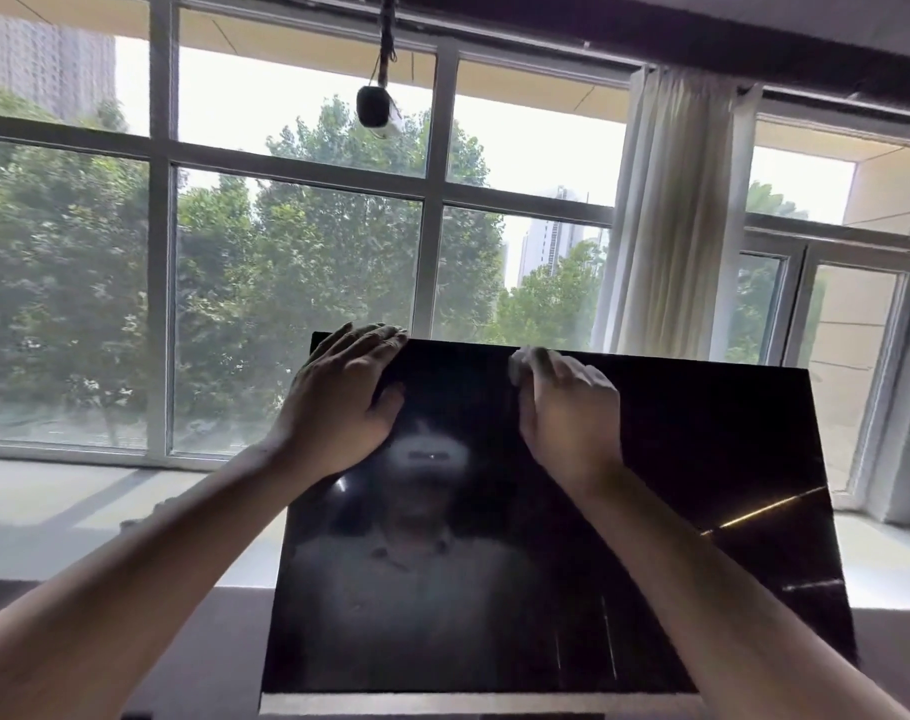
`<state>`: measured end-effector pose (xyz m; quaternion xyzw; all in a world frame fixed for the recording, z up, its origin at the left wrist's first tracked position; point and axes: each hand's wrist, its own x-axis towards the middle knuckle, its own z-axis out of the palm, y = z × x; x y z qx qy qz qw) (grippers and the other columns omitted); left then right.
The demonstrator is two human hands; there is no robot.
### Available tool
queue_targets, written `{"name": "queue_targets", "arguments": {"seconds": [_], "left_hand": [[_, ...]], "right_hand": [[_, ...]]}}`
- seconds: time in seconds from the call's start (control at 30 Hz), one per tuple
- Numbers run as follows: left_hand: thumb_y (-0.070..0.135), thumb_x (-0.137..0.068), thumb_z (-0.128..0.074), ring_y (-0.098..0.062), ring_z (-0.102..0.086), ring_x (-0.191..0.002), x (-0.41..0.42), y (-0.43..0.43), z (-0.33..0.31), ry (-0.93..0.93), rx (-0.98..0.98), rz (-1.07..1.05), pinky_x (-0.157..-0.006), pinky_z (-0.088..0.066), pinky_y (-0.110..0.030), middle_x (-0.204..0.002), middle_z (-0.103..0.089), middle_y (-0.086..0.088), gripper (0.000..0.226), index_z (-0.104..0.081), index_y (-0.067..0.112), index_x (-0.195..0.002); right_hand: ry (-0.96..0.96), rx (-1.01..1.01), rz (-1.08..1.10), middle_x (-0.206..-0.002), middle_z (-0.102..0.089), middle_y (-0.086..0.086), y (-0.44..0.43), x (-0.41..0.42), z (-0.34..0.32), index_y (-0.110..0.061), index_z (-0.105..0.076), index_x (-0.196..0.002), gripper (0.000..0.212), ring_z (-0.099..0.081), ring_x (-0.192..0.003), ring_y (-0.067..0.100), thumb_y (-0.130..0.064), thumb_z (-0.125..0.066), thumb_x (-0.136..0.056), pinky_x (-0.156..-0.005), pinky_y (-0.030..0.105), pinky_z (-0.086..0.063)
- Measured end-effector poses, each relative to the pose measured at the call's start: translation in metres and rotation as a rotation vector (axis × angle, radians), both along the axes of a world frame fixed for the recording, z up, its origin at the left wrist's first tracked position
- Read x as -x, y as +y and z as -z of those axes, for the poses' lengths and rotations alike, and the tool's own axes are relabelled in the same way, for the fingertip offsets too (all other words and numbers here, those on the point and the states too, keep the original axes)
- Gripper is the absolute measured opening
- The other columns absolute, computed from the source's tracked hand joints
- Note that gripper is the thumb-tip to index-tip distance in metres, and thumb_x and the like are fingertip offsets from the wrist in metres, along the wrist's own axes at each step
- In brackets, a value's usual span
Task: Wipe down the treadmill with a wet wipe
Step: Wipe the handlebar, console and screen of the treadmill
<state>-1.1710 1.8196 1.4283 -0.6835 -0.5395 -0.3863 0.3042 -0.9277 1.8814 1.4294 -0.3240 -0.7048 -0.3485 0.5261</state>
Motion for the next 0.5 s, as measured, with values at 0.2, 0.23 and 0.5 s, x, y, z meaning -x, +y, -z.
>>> {"name": "queue_targets", "arguments": {"seconds": [0.2,0.23,0.5], "left_hand": [[0.032,-0.088,-0.044,-0.026,-0.050,-0.140,-0.011,-0.002,0.000,-0.082,0.012,-0.048,-0.121,-0.034,-0.039,-0.147,-0.058,-0.009,0.061,-0.061,0.008,-0.141],[0.030,-0.088,-0.045,-0.026,-0.048,-0.142,-0.011,-0.002,-0.001,-0.087,0.023,-0.050,-0.122,-0.032,-0.037,-0.149,-0.057,-0.008,0.060,-0.059,0.009,-0.143],[0.034,-0.088,-0.048,-0.025,-0.036,-0.149,-0.034,-0.009,-0.007,-0.074,0.109,-0.110,-0.123,-0.020,-0.032,-0.157,-0.047,-0.007,0.067,-0.050,0.010,-0.151]], "right_hand": [[-0.213,-0.068,-0.228,-0.072,-0.058,-0.001,-0.012,0.058,0.018,-0.017,-0.062,-0.084,0.012,-0.058,-0.065,0.022,-0.008,-0.058,-0.091,-0.055,0.034,-0.045],[-0.299,-0.082,-0.238,-0.073,-0.058,-0.002,-0.009,0.044,0.019,-0.018,-0.063,-0.085,0.012,-0.058,-0.066,0.022,-0.010,-0.059,-0.092,-0.056,0.035,-0.045],[-0.027,0.037,-0.170,-0.075,-0.065,-0.001,0.013,-0.014,0.001,-0.017,-0.063,-0.087,0.014,-0.062,-0.064,0.024,-0.004,-0.057,-0.086,-0.057,0.033,-0.044]]}}
